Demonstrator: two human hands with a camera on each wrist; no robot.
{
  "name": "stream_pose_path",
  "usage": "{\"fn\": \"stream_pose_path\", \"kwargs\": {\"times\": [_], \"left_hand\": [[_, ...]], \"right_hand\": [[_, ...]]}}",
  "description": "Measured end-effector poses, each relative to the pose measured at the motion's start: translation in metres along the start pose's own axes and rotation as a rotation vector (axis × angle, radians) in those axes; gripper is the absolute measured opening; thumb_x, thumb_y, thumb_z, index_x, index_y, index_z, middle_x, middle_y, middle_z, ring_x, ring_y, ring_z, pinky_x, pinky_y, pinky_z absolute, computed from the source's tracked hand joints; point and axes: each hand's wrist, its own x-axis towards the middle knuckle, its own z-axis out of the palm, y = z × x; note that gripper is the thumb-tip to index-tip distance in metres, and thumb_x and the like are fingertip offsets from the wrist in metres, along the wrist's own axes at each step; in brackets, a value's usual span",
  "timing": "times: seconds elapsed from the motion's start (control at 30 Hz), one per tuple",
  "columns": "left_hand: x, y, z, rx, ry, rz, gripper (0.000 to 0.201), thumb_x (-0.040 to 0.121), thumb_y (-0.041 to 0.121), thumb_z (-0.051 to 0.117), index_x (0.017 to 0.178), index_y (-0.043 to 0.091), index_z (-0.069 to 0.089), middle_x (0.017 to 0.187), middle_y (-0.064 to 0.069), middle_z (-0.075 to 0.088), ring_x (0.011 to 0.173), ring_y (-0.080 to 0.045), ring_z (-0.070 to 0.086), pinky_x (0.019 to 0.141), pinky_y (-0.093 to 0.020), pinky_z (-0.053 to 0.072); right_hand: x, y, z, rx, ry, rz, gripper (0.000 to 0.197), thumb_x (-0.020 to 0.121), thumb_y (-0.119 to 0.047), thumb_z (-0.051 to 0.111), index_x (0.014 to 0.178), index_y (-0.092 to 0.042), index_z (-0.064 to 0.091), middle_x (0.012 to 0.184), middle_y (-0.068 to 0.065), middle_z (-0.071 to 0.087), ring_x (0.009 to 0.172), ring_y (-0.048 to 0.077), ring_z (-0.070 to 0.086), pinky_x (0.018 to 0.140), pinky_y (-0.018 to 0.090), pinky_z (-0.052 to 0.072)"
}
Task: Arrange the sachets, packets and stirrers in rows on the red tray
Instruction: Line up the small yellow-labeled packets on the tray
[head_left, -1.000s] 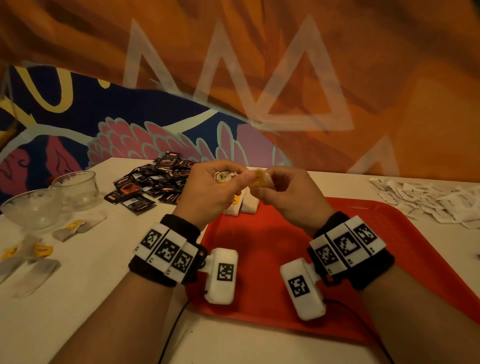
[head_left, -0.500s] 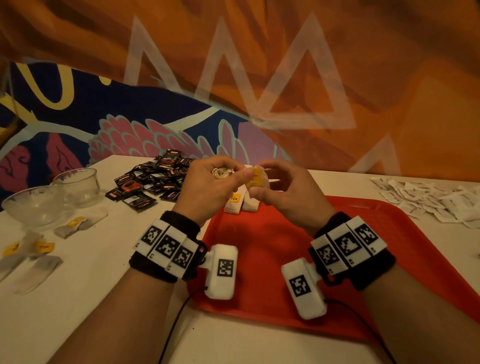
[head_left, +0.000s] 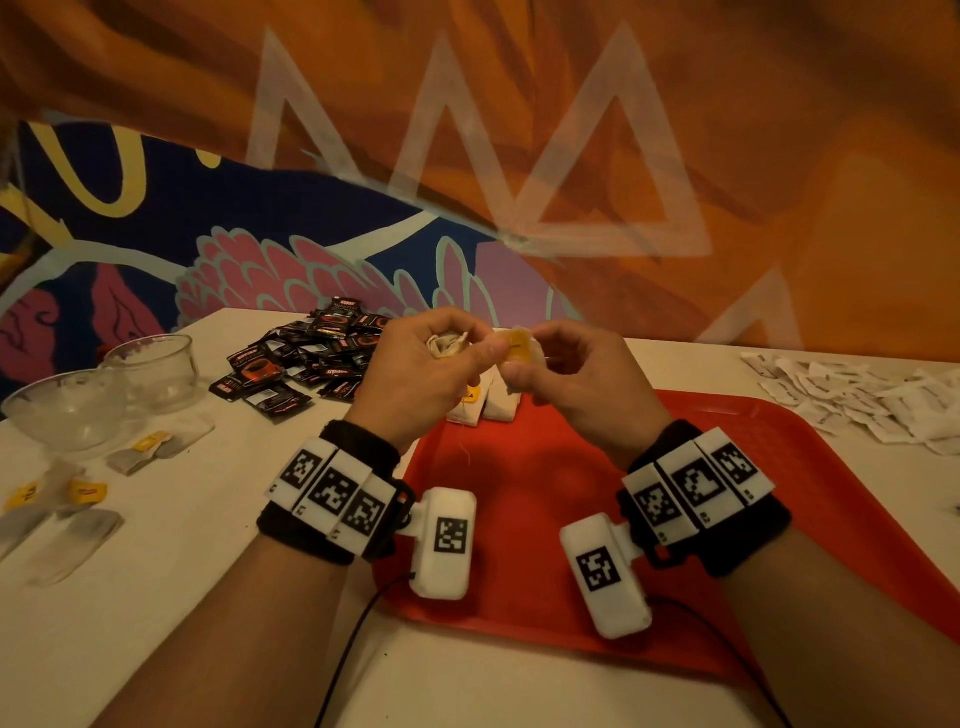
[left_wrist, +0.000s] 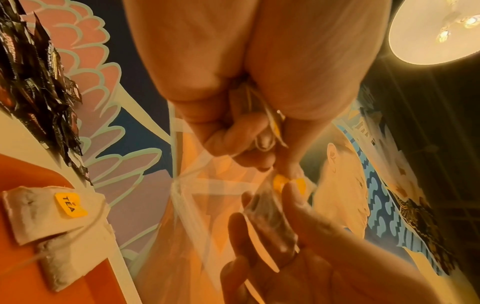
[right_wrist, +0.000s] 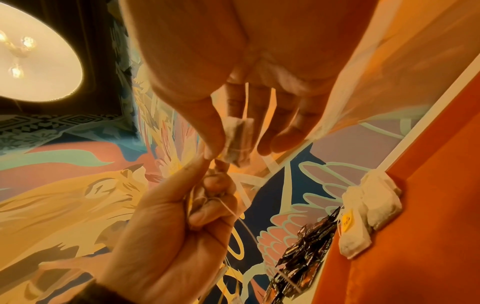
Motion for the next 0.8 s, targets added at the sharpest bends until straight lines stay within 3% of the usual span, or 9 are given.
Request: {"fn": "stream_pose_path", "kwargs": {"times": [0.2,0.37,0.47,0.57,0.7,0.8], "left_hand": [[0.001,-0.001,0.000,-0.008,-0.015,-0.017,0.004,0.091,0.018,0.069,0.093,0.016,0.068,0.067,-0.004,0.064,0.054,-0.008,0.057,0.046,-0.018,0.043],[0.004,-0.006,-0.002,-0.016,0.051,-0.014,0.005,0.089,0.017,0.072,0.086,0.016,0.068,0.067,0.001,0.064,0.054,-0.007,0.057,0.047,-0.014,0.041],[0.005,-0.008,-0.001,-0.020,0.058,-0.057,0.006,0.088,0.019,0.074,0.085,0.019,0.069,0.067,0.001,0.064,0.055,-0.007,0.057,0.046,-0.015,0.041],[0.008,-0.014,-0.004,-0.070,0.156,-0.154,0.007,0.090,0.026,0.072,0.088,0.019,0.069,0.067,0.001,0.062,0.054,-0.006,0.055,0.047,-0.018,0.040],[0.012,-0.020,-0.010,-0.271,0.231,-0.322,0.015,0.094,0.026,0.067,0.091,0.012,0.066,0.077,-0.001,0.061,0.060,-0.008,0.053,0.044,-0.018,0.038],[0.014,-0.022,-0.015,-0.417,0.241,-0.406,0.013,0.095,0.023,0.066,0.093,0.010,0.064,0.075,0.001,0.060,0.059,-0.006,0.051,0.041,-0.016,0.034]], "right_hand": [[-0.002,-0.002,0.002,-0.030,-0.020,-0.012,0.005,0.084,-0.022,0.077,0.080,-0.024,0.074,0.083,-0.001,0.075,0.079,0.013,0.069,0.071,0.030,0.049],[-0.003,-0.007,0.000,-0.118,-0.041,0.011,0.004,0.084,-0.026,0.077,0.083,-0.023,0.076,0.080,-0.005,0.073,0.076,0.007,0.067,0.071,0.030,0.051],[-0.003,-0.009,-0.001,-0.167,-0.046,0.051,0.006,0.083,-0.027,0.077,0.080,-0.021,0.076,0.076,-0.005,0.072,0.074,0.012,0.066,0.066,0.030,0.053],[0.009,0.000,0.000,-0.219,-0.041,0.229,0.012,0.083,-0.023,0.078,0.072,-0.022,0.073,0.069,-0.002,0.070,0.068,0.015,0.065,0.059,0.029,0.050],[0.032,0.017,0.003,-0.250,-0.123,0.543,0.013,0.084,-0.020,0.077,0.073,-0.016,0.073,0.074,0.007,0.072,0.074,0.019,0.066,0.060,0.028,0.048],[0.045,0.024,0.011,-0.395,-0.173,0.637,0.020,0.081,-0.022,0.078,0.088,-0.003,0.076,0.092,0.015,0.075,0.082,0.022,0.066,0.074,0.034,0.055]]}}
